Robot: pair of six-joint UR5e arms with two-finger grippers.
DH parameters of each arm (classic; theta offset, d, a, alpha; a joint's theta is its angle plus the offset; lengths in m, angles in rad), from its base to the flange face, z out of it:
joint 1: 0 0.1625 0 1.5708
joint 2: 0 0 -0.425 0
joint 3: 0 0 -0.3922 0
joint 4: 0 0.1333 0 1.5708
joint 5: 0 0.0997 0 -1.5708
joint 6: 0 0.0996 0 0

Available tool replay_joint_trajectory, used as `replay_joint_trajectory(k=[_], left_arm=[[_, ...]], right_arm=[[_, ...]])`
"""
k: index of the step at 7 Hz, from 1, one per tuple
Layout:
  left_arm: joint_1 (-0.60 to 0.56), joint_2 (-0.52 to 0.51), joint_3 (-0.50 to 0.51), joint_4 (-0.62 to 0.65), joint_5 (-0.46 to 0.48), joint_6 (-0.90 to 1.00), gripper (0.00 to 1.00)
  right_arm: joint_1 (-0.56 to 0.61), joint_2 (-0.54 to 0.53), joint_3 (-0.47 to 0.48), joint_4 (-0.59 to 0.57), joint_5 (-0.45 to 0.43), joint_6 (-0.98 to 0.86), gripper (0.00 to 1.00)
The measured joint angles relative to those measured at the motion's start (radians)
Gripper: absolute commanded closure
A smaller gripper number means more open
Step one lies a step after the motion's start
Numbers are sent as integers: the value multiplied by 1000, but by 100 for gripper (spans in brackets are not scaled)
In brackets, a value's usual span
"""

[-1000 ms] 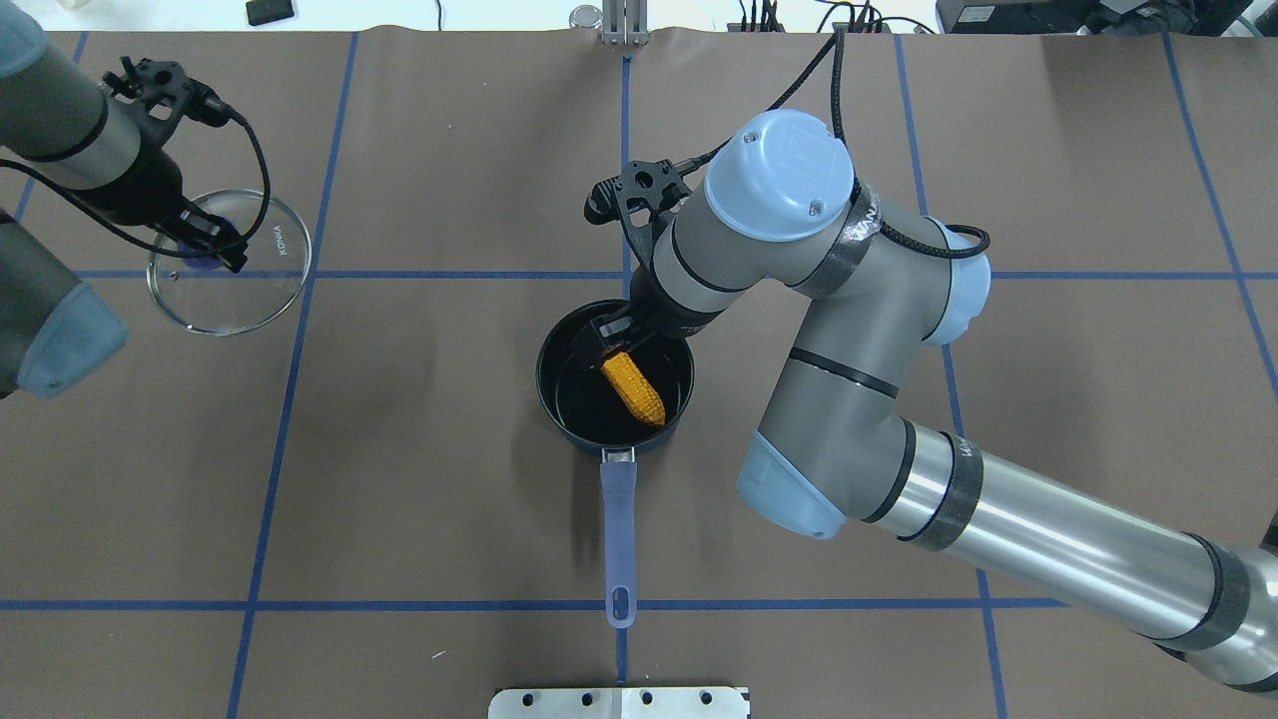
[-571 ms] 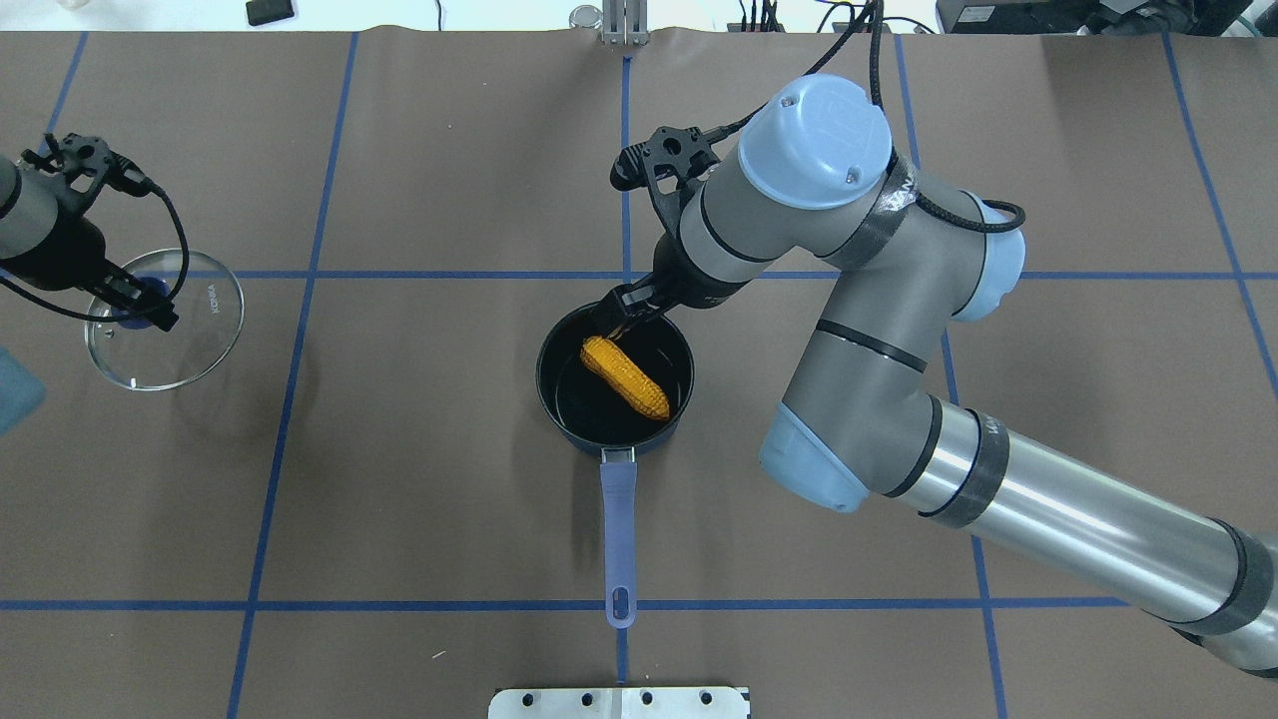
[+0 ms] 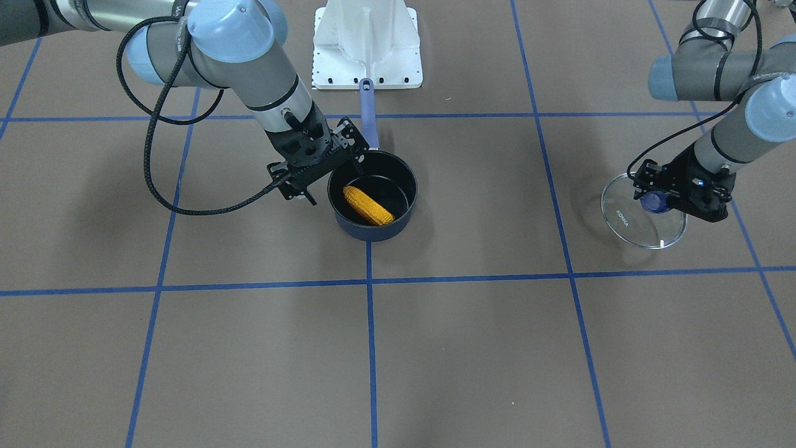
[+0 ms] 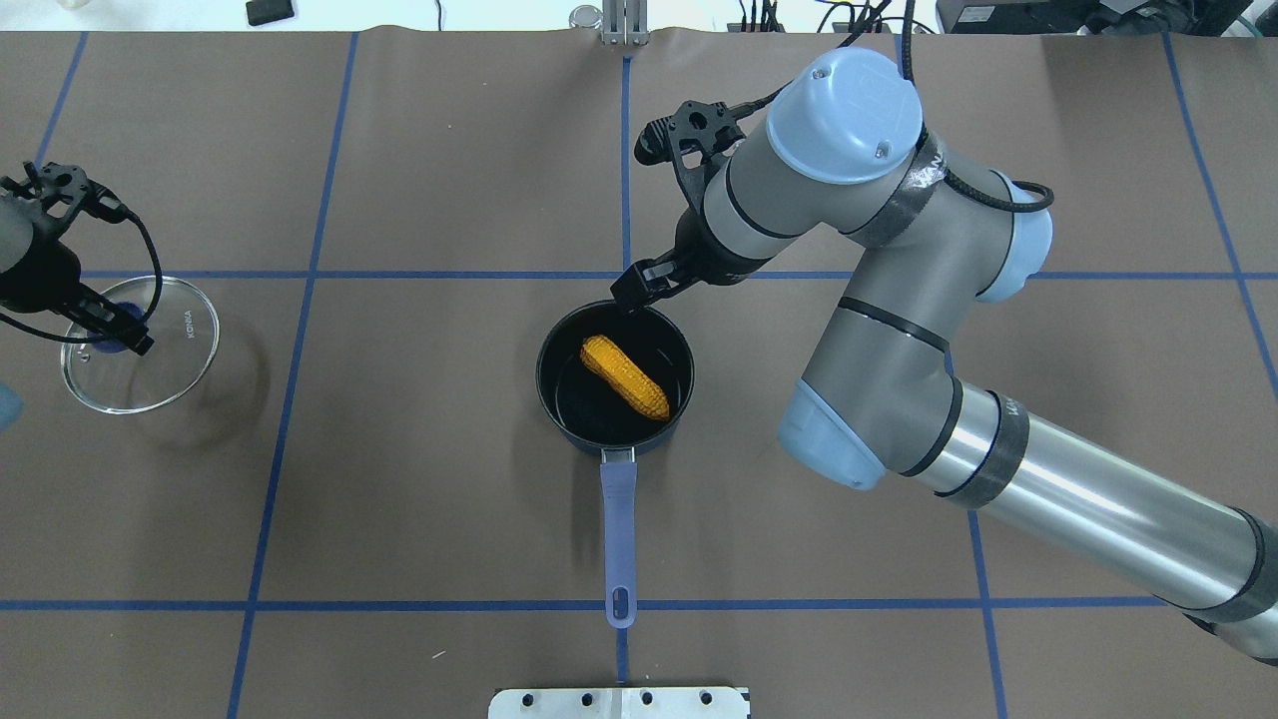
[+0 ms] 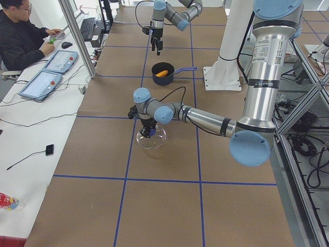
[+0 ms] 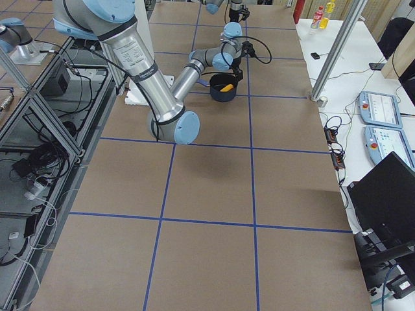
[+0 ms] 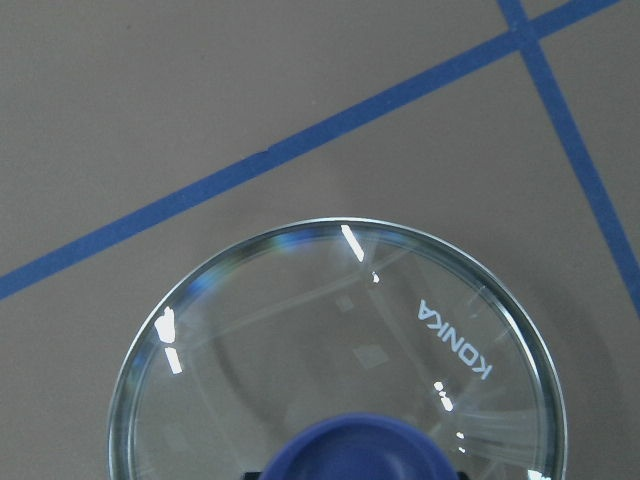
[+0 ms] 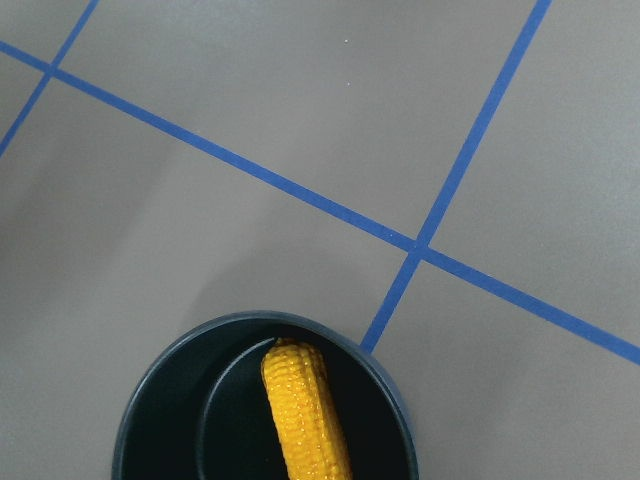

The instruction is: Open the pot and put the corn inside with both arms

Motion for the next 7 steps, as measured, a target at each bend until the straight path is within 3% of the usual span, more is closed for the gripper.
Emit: replay_joint_trajectory(k=[5,6,7], left_arm=[[6,-13,35,1,-7,-6,37],[6,-15,40,0,-7,-6,30],[7,-15,43,0,-7,-5,16]], right_arm=[[10,-17,-1,0,0,-2,0],[13,-18,-1,0,0,-3,0],[15,-19,-1,0,0,-3,0]])
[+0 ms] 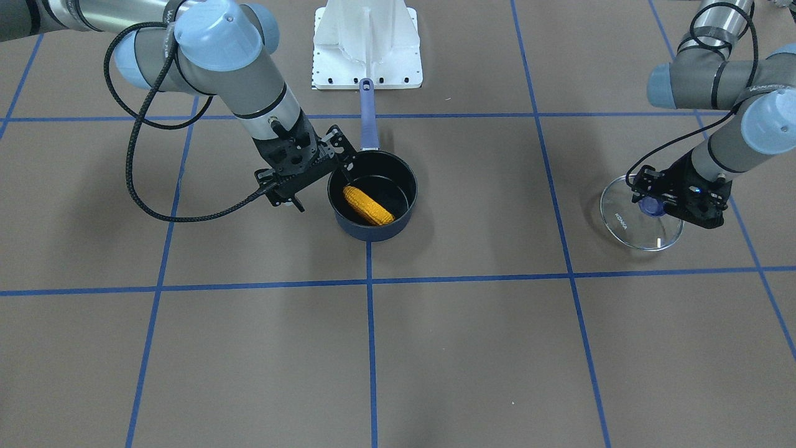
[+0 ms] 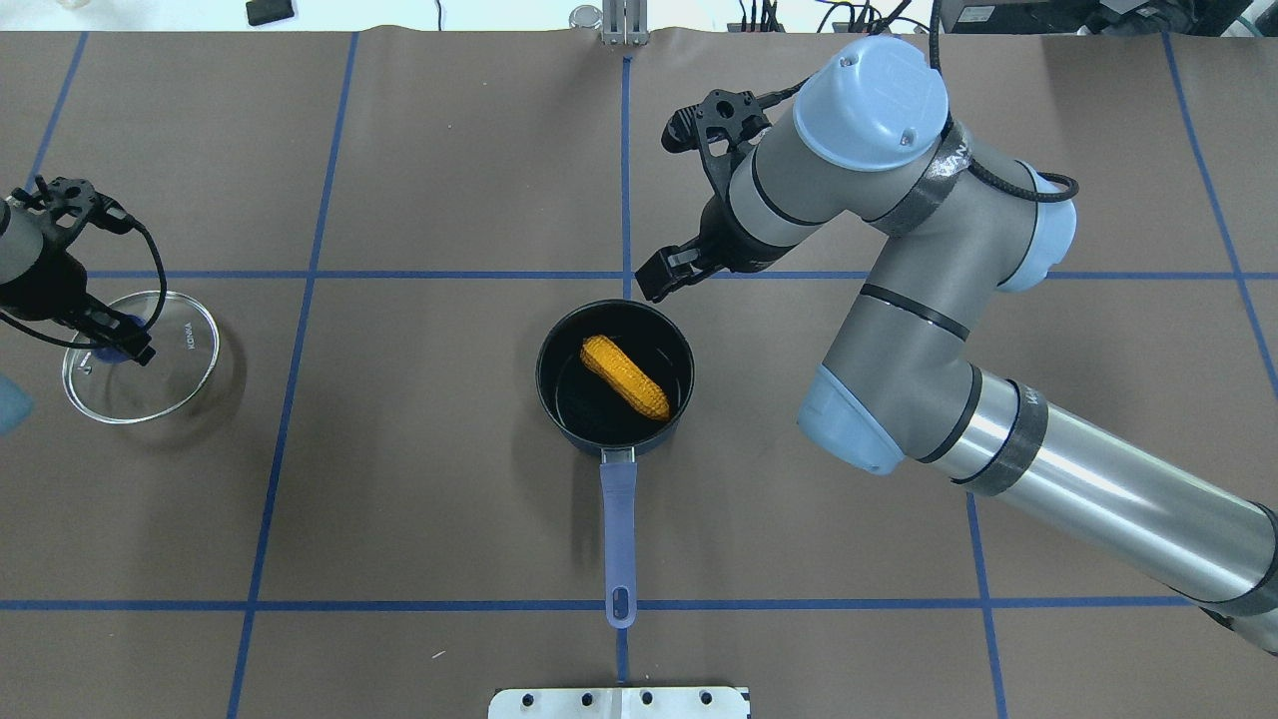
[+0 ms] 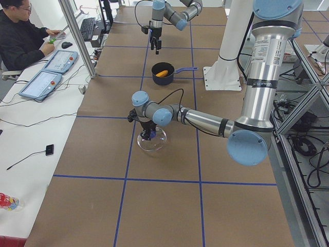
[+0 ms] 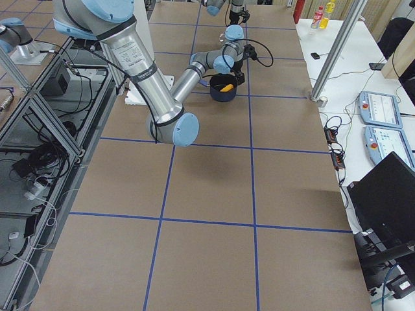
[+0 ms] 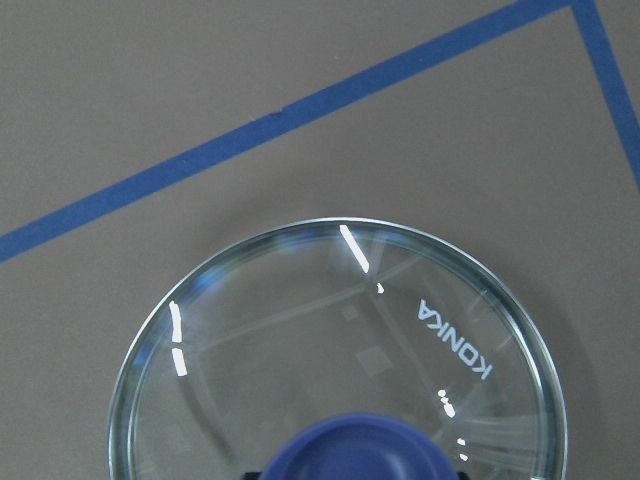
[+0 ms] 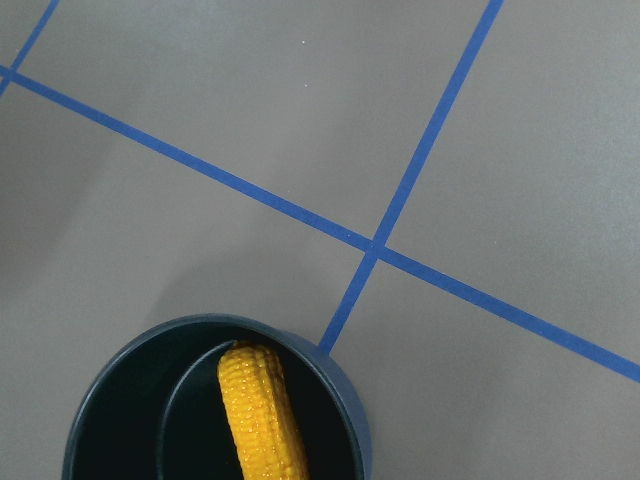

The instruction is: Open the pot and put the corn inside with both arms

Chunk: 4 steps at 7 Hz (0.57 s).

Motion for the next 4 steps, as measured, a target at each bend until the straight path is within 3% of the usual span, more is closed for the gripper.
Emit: replay_joint_trajectory(k=[2,4], left_arm=[[2,-1,3,-1,0,0,5],[2,-2,-1,-2,0,2,2]], right_arm=[[6,-3,0,0,0,-3,0],[19,-6,0,0,2,-11,0]])
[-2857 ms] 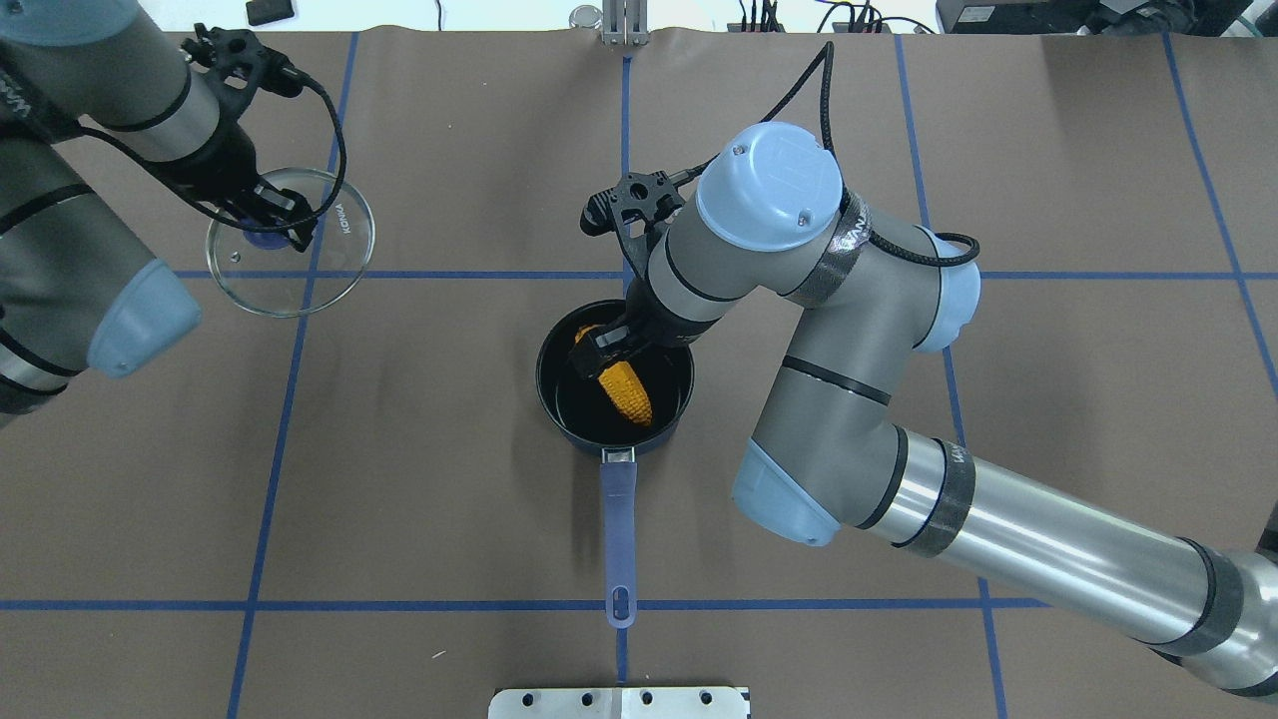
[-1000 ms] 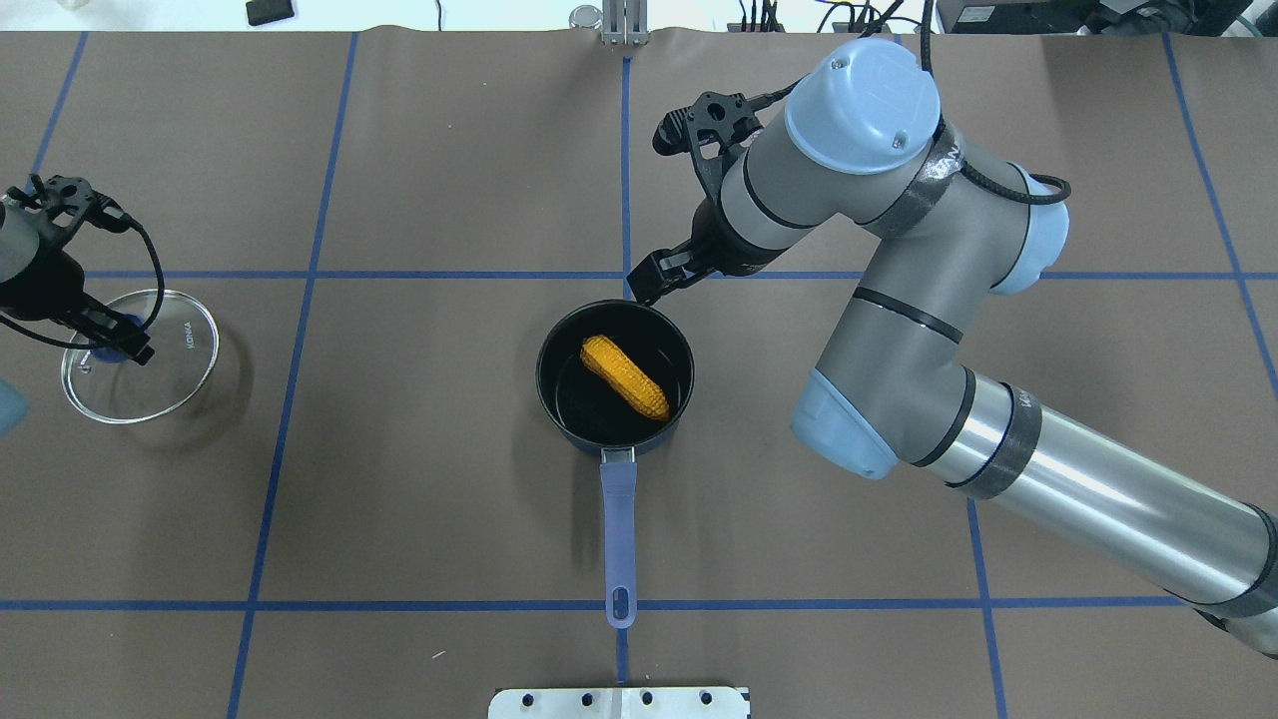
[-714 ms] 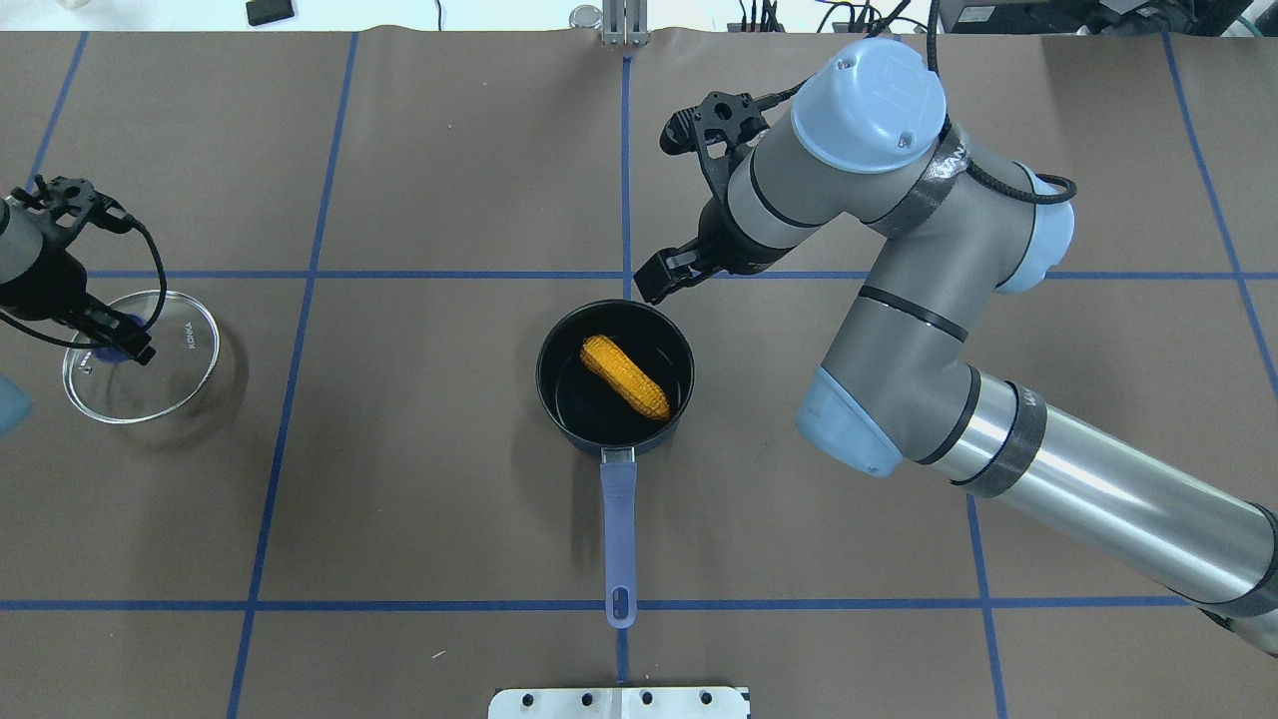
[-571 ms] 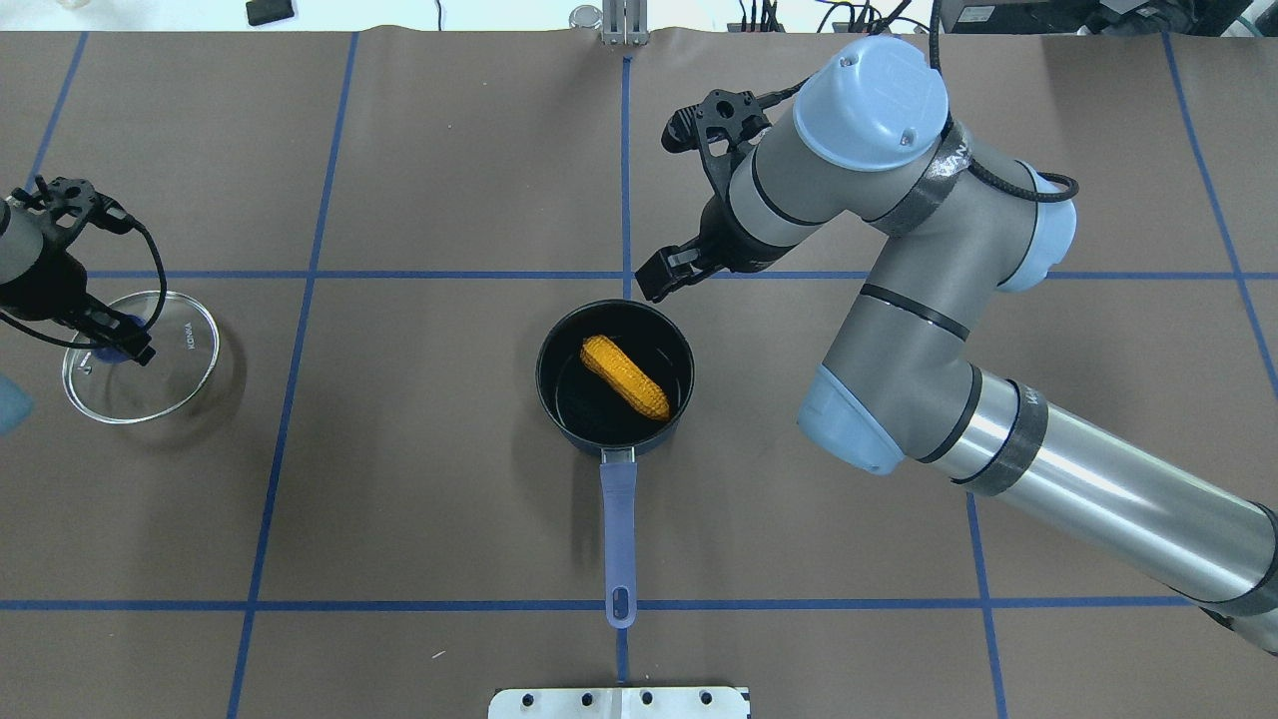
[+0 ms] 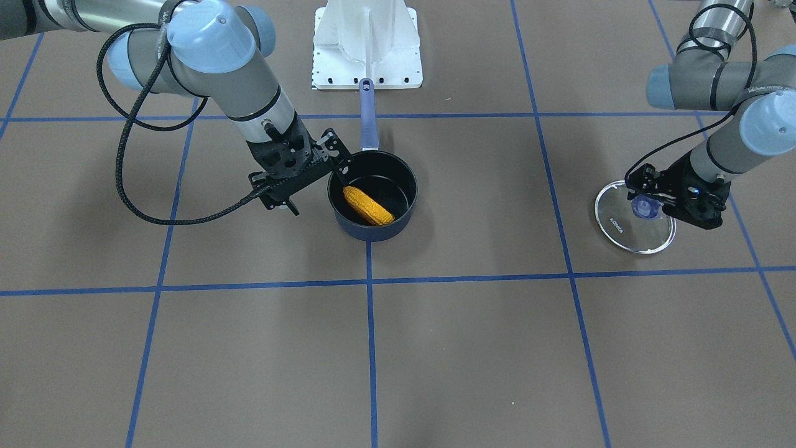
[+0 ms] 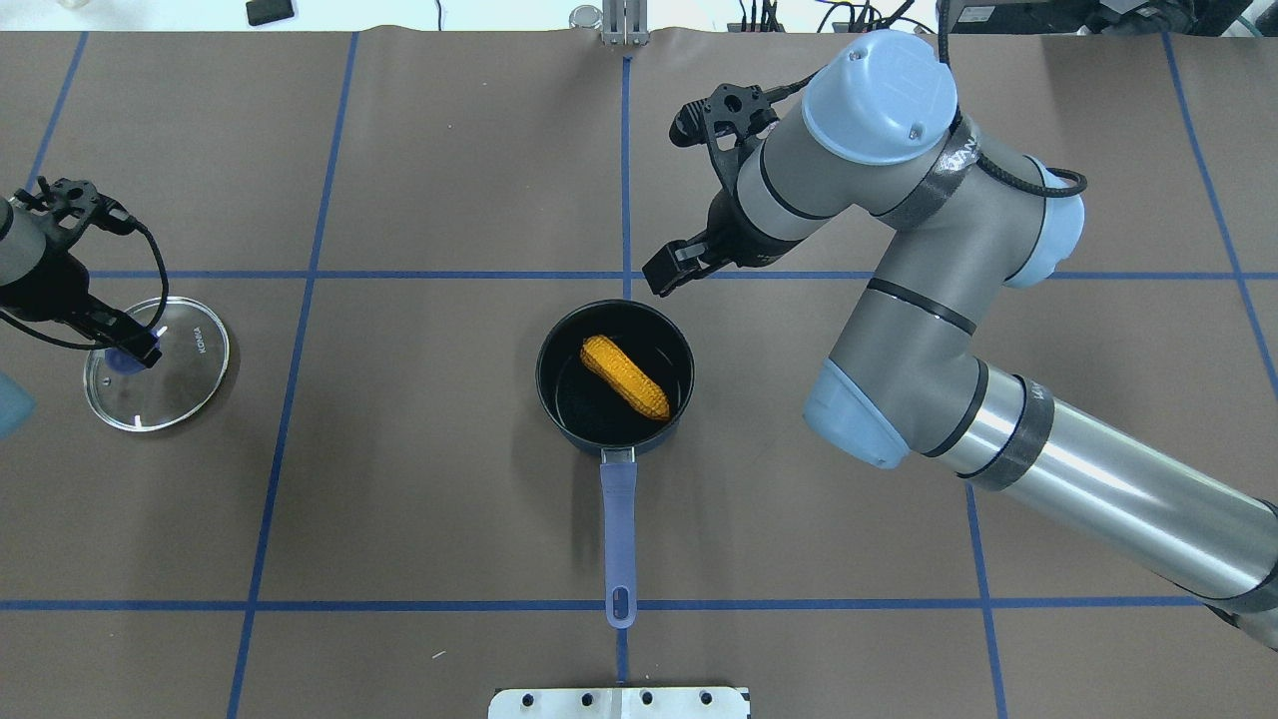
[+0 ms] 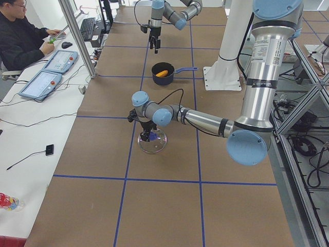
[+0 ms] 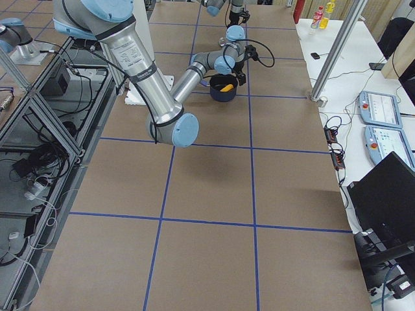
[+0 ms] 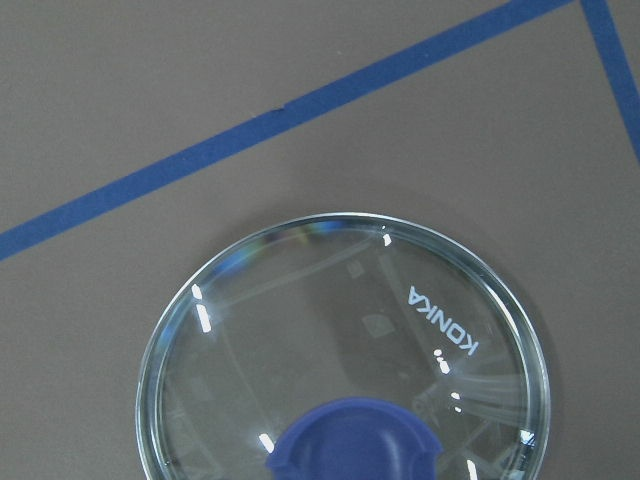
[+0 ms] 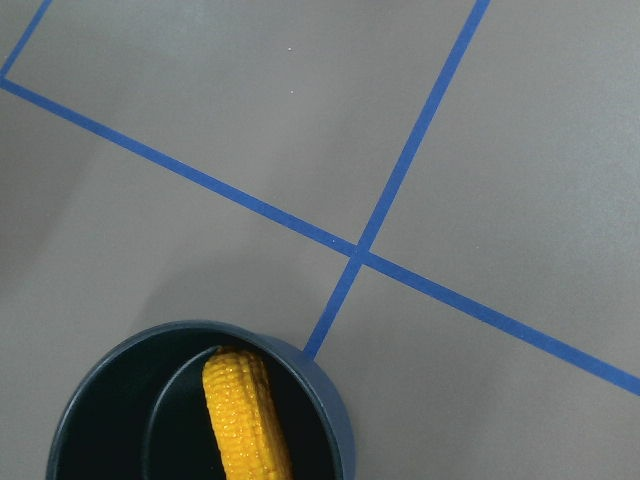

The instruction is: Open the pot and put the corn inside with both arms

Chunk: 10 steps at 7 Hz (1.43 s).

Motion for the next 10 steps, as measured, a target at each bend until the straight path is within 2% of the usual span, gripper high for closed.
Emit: replay_joint_trajectory(k=[2,4,6,8,10], left_arm=[[-27,0,-13,0,0,1,2],[-151,7,-15,7,-36,24,2],[-301,8,34,18,-57,144,2],[-393,1,99,20,-61,241,1],[-411,-1,124,39,-62,258,1]], right_arm=[[44,-18,10,1,6,-12,0],[113,-91,36,-4,-22,-16,0],[226,-195,41,-13,8,-31,0],[360,-330,41,-51,69,-168,0],[471,-456,37,-119,88,-374,0]])
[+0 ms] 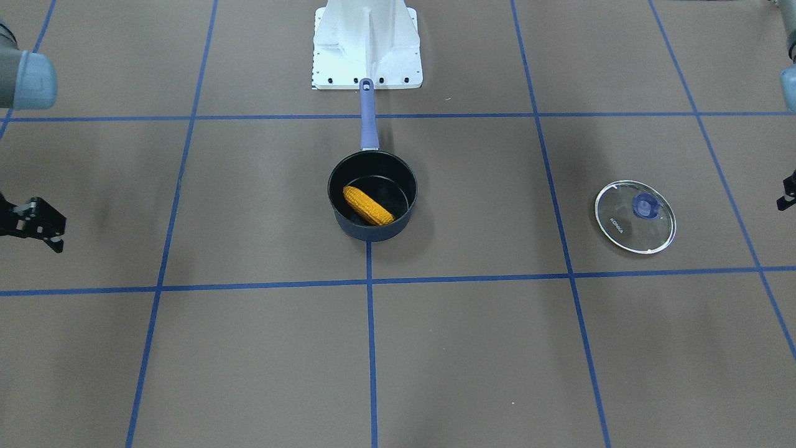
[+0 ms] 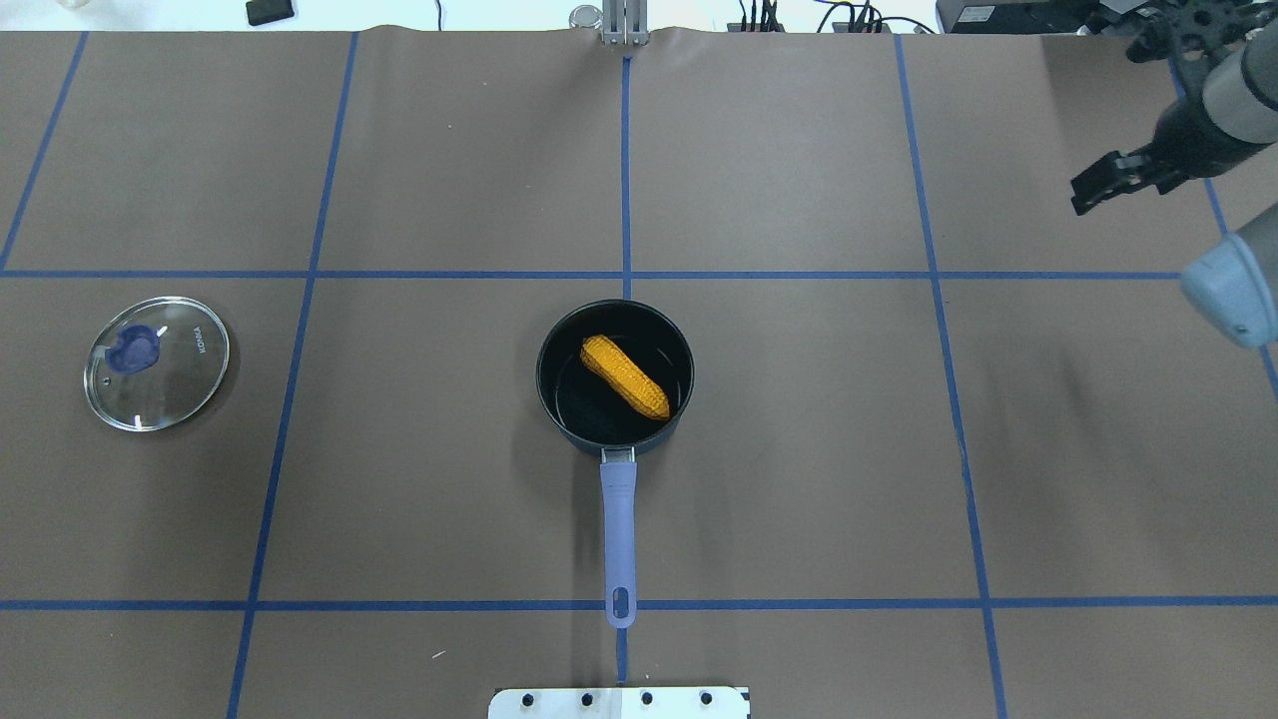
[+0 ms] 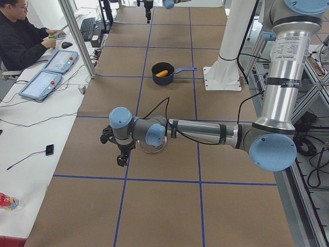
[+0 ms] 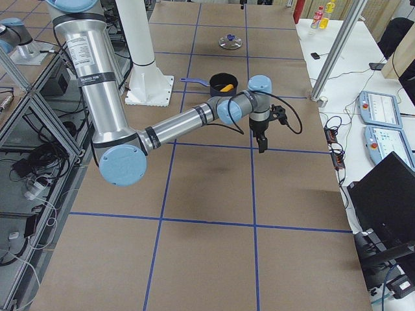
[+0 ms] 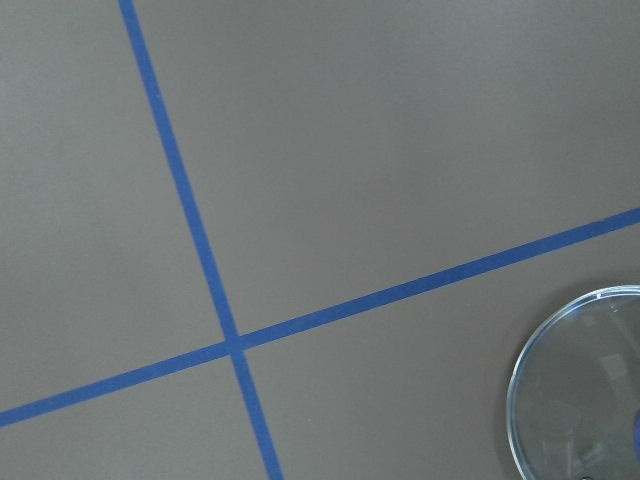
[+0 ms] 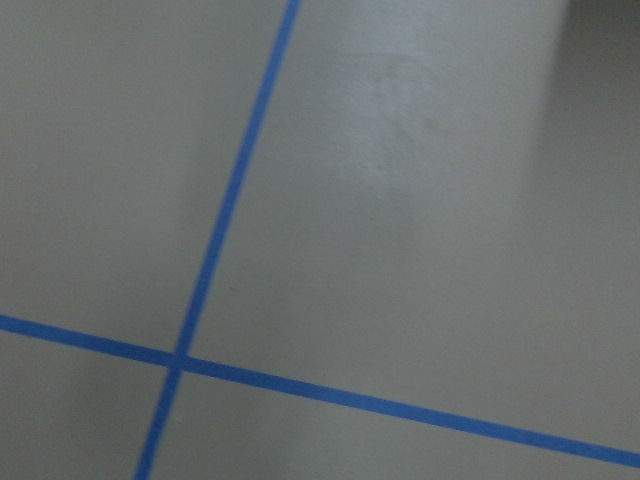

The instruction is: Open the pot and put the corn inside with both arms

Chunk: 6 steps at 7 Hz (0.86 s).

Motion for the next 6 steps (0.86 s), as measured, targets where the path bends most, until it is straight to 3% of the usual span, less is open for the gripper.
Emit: replay_joint_trajectory(k=[3,6], left_arm=[[-4,11,23,9,-2,2,1],[-26,43,22,3,-39,1,1]], right_arm=[[179,-136,-47,-25,134,-128,0],[229,-191,-59,-15,176,-135,0]])
